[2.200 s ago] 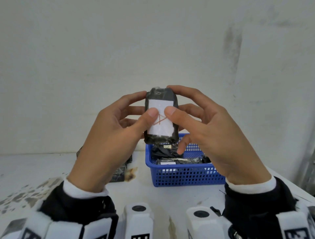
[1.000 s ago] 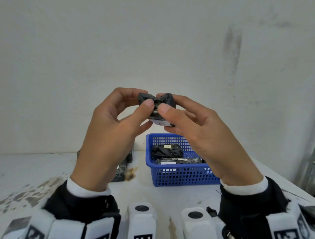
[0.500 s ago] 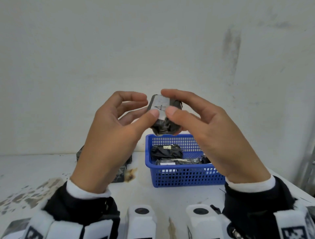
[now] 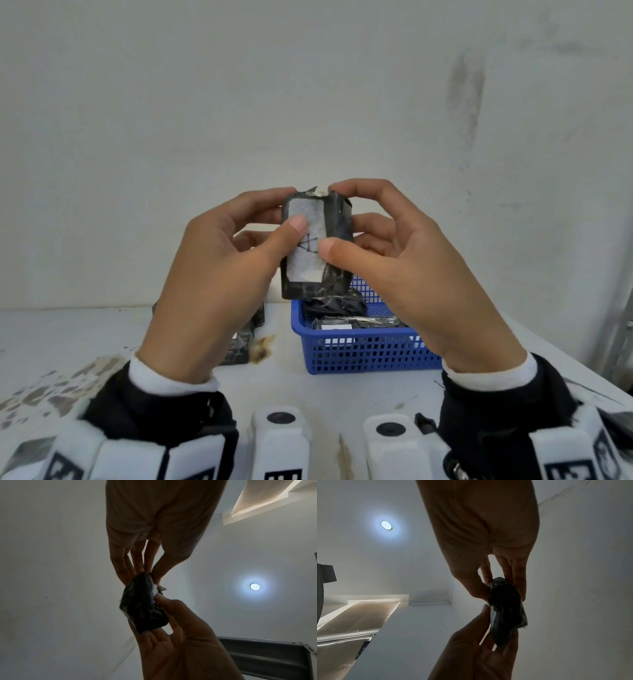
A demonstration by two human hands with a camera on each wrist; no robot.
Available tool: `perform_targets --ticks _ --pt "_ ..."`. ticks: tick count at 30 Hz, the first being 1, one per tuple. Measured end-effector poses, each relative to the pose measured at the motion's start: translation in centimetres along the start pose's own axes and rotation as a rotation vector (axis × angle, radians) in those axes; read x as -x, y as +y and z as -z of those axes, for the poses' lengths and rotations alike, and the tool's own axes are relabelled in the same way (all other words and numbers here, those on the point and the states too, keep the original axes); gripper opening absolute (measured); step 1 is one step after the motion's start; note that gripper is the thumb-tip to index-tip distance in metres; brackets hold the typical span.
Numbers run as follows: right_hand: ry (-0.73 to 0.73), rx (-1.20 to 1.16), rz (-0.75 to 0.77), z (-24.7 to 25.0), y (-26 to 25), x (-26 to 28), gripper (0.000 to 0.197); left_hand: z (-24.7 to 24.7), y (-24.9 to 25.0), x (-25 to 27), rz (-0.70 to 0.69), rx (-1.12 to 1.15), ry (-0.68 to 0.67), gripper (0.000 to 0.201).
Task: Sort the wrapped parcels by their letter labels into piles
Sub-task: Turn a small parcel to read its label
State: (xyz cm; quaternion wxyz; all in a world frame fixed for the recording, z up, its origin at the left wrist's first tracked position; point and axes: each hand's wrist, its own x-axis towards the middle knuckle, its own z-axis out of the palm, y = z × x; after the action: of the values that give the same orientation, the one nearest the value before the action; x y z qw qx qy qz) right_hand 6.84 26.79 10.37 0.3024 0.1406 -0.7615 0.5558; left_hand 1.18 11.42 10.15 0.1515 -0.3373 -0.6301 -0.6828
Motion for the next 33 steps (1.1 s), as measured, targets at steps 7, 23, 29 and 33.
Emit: perform_targets --ticks 7,23,29,33 --pt "0.004 -0.018 -0.014 -0.1 0.1 0.1 0.021 -0.1 -0.1 0.0 -0.034 -0.020 0.010 0.010" --pt "0.036 0.062 0.028 0.0 0.7 -0.4 0.029 -0.4 0.0 0.3 0.113 0.014 -0.126 0.022" --pt "0.029 0.095 0.054 0.8 0.4 -0.2 0.034 -0.6 0.4 0.4 0.130 0.046 -0.140 0.028" --pt "0.082 -0.029 0.044 1.2 0.2 -0.2 0.048 -0.6 0.1 0.3 0.154 -0.067 -0.182 0.047"
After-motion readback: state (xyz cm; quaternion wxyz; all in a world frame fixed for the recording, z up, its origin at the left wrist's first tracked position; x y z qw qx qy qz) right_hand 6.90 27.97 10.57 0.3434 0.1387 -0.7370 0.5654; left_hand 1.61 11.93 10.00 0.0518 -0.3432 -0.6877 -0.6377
